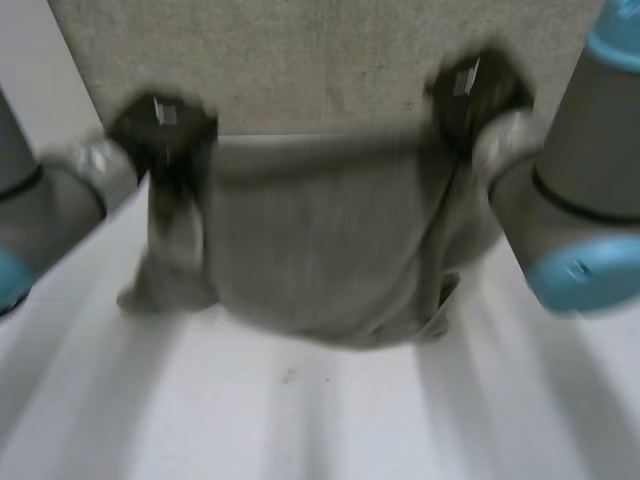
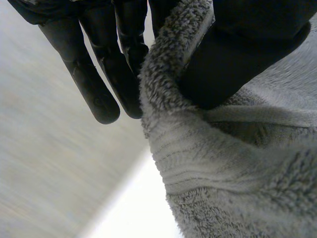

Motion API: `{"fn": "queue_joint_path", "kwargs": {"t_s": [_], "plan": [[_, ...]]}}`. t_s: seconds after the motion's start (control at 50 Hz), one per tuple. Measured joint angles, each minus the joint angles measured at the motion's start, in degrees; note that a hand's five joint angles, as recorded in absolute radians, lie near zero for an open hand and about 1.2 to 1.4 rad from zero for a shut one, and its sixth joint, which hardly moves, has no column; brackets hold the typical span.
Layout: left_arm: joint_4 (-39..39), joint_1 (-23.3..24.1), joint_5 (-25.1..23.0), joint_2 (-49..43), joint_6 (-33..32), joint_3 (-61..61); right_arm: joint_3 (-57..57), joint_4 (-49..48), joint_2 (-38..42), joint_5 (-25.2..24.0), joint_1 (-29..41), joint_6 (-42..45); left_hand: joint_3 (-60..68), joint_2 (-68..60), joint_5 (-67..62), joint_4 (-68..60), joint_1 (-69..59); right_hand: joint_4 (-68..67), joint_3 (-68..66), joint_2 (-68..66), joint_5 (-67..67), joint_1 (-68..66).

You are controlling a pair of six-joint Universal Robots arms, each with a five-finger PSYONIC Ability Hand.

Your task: Fold the laundry

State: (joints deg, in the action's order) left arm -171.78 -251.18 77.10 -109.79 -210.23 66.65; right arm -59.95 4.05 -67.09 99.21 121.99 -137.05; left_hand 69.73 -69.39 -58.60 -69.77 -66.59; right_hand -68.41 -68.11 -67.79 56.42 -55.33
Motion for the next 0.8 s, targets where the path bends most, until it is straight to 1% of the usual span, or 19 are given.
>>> {"fn": "queue_joint_path", "kwargs": {"t_s": [0.02,0.06,0.1,0.12,0.14,0.16,0.2,0.22,0.24,0.32,0.36,0.44,0.52,0.6,0.68,0.72,0.76,0.78,0.8], "plan": [[-5.27,0.32,1.44,-1.78,1.74,-4.98,2.66,-8.45,0.53,1.83,-0.15,-1.33,0.00,0.00,0.00,0.00,0.00,0.00,0.00,0.00,0.00,0.00],[-8.93,0.51,2.40,-2.63,3.14,-7.79,3.90,-14.27,0.57,2.96,-0.31,-2.03,0.00,0.00,0.00,0.00,0.00,0.00,0.00,0.00,0.00,0.00],[-17.59,0.80,4.72,-3.31,7.26,-12.03,4.59,-24.21,-0.22,4.42,-0.64,-2.76,0.00,0.00,0.00,0.00,0.00,0.00,0.00,0.00,0.00,0.00],[-20.18,0.87,5.43,-3.25,8.77,-12.85,4.38,-27.31,-0.78,4.76,-0.76,-2.86,0.00,0.00,0.00,0.00,0.00,0.00,0.00,0.00,0.00,0.00],[-22.53,0.90,6.08,-3.08,10.31,-13.35,4.02,-29.38,-1.29,4.90,-0.82,-2.88,0.00,0.00,-0.01,0.00,0.00,0.00,0.00,0.00,0.00,0.00],[-26.36,0.90,7.21,-2.45,13.64,-13.43,2.57,-33.30,-2.71,4.90,-0.96,-2.82,0.00,0.00,-0.01,0.00,0.00,0.00,0.00,0.00,0.00,0.00],[-28.50,0.86,7.91,-1.72,16.45,-12.54,0.91,-35.40,-3.89,4.57,-1.05,-2.69,0.00,0.00,-0.02,0.00,0.00,0.00,0.00,0.00,0.00,0.00],[-28.50,0.86,7.91,-1.72,16.45,-12.54,0.91,-35.40,-3.89,4.57,-1.05,-2.69,0.00,0.00,-0.02,0.00,0.00,0.00,0.00,0.00,0.00,0.00],[-29.21,0.75,8.43,-0.65,19.74,-9.40,-2.81,-36.66,-5.33,3.29,-1.20,-2.46,0.00,0.00,-0.24,0.00,0.00,0.00,0.00,0.00,0.01,0.00],[-27.52,0.50,8.37,0.28,21.68,-3.72,-8.33,-36.39,-6.54,0.92,-1.40,-2.25,0.00,-0.11,-0.33,0.00,0.00,0.00,0.00,0.00,0.02,0.00],[-26.00,0.26,7.93,0.42,22.01,1.12,-12.92,-35.37,-7.07,-1.19,-1.67,-2.19,0.00,-0.11,-0.50,0.00,0.00,0.00,0.00,0.00,0.03,0.00],[-24.79,-0.06,6.34,0.02,21.60,9.93,-20.78,-32.34,-7.43,-4.62,-2.71,-2.41,0.00,-0.11,-0.58,0.00,0.09,0.00,0.00,0.00,0.07,0.00],[-25.58,-0.20,3.89,-1.63,19.99,17.63,-27.75,-28.91,-7.02,-7.39,-3.91,-2.88,0.00,-0.11,-0.58,0.00,0.09,0.00,0.00,0.00,0.09,0.00],[-27.52,-0.21,1.35,-4.75,15.68,24.43,-34.35,-25.38,-3.84,-9.56,-4.78,-3.96,0.01,-0.11,-0.58,-0.01,0.09,0.00,0.00,0.00,0.21,0.00],[-28.50,-0.23,0.52,-7.14,10.65,27.92,-37.78,-23.40,-0.66,-10.09,-4.99,-5.14,-0.14,-0.09,-0.58,0.14,0.09,0.00,0.00,0.00,0.24,0.00],[-28.68,-0.38,0.45,-7.98,7.71,29.33,-38.80,-22.77,0.24,-10.10,-5.00,-5.66,-5.49,5.64,4.20,5.54,1.43,0.00,0.00,0.00,0.24,0.00],[-28.70,-0.48,0.47,-8.17,6.71,29.77,-39.38,-22.45,0.64,-10.09,-4.98,-6.01,-5.49,5.64,4.20,5.54,1.43,0.00,0.00,0.00,0.24,0.00],[-28.66,-1.12,0.59,-8.31,3.42,31.26,-40.48,-21.94,1.03,-10.06,-4.92,-6.75,-15.93,15.69,14.90,16.05,13.86,0.00,0.00,0.00,0.30,0.00],[-28.66,-1.12,0.59,-8.31,3.42,31.26,-40.48,-21.94,1.03,-10.06,-4.92,-6.75,-15.93,15.69,14.90,16.05,13.86,0.00,0.00,0.00,0.30,0.00]]}}
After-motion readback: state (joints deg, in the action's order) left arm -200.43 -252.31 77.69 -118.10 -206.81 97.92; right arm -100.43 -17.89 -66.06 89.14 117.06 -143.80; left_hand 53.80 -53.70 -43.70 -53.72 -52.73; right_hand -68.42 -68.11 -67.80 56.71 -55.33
